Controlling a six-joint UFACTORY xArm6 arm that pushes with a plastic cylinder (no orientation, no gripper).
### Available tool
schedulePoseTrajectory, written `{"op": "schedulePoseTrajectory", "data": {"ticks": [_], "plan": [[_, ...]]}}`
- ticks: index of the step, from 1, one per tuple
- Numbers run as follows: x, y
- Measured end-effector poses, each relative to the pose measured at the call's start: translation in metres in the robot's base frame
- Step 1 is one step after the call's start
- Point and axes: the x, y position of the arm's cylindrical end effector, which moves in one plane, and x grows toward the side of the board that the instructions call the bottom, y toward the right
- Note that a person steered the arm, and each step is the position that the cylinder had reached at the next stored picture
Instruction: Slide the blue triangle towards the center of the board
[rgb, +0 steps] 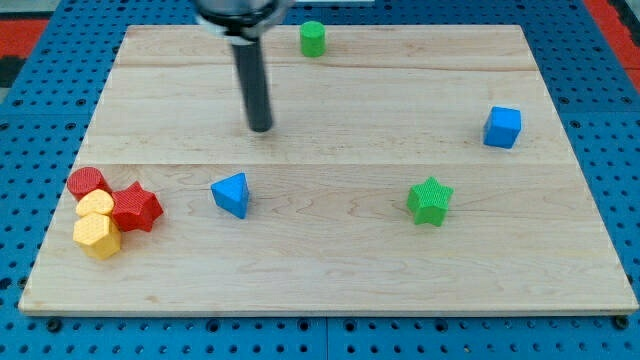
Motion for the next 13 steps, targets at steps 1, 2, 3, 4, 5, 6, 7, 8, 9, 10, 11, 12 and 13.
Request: {"op": "schedulePoseTrajectory", "data": {"ticks": [1,2,3,4,5,6,7,8,9,10,11,12,13], "plan": [[0.022,0.092],[0.095,0.112],[0.147,0.02],[0.147,-0.017],[0.081,-0.017],[0.109,-0.005],[0.166,-0.016],[0.135,-0.057],[0.103,-0.023],[0.049,-0.019],[0.101,-0.019],[0.064,-0.061],[0.027,-0.035]]}}
